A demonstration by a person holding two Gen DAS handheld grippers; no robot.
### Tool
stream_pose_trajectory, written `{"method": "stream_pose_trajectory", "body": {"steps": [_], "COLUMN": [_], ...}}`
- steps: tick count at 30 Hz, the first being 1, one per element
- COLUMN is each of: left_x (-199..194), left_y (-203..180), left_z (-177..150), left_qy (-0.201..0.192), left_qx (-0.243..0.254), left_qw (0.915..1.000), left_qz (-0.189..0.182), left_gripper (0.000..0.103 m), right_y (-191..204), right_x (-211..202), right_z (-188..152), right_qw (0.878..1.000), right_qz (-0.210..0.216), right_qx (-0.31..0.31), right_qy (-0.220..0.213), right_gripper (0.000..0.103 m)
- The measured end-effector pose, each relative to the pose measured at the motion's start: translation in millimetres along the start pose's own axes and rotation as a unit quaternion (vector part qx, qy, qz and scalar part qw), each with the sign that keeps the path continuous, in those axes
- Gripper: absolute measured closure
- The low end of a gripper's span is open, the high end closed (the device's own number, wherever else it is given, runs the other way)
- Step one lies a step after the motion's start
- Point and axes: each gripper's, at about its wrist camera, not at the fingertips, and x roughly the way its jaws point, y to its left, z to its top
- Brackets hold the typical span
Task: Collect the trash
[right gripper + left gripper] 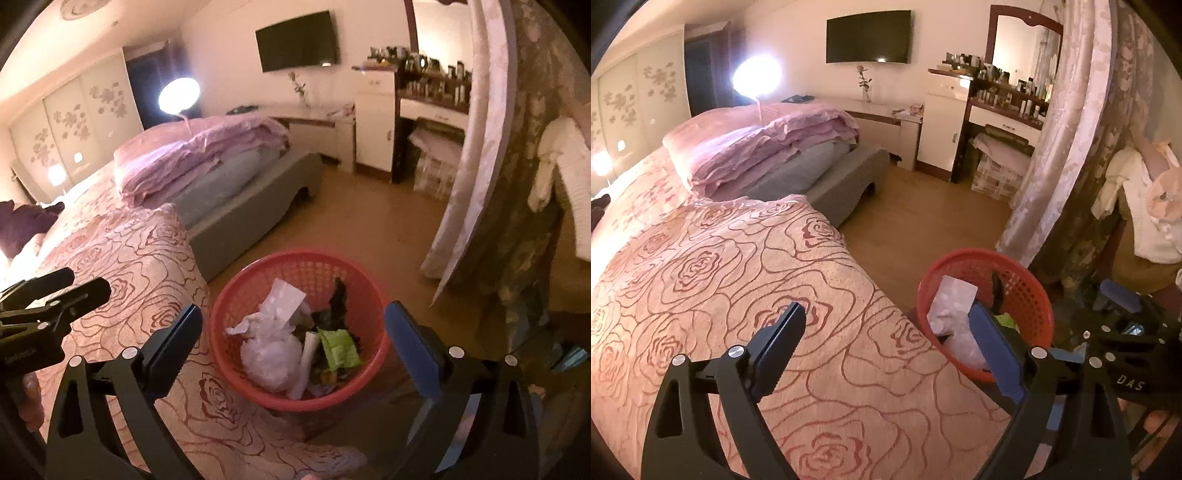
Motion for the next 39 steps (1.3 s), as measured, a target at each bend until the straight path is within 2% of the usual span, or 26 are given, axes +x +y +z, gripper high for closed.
{"method": "stream_pose_trajectory", "body": {"steps": [3, 17, 39], "left_x": [-5, -18, -27], "left_y": [-2, -11, -11], "left_z": [-4, -32, -32], "left_qy": [-0.004, -0.013, -0.021], "left_qx": [0.002, 0.005, 0.006], "left_qw": [1.0000, 0.9999, 0.9997], "left_qz": [0.002, 0.006, 0.015], "left_gripper": [0.013, 0.010, 0.010], "right_y": [0, -7, -3], "right_x": [-12, -35, -41], "right_z": [-5, -27, -28], "right_qw": [1.000, 1.000, 1.000], "right_qz": [-0.002, -0.013, -0.008], "right_qx": [0.005, 0.027, 0.024], "right_qy": [-0.010, -0.002, -0.001], "right_gripper": [0.007, 0.007, 0.007]}}
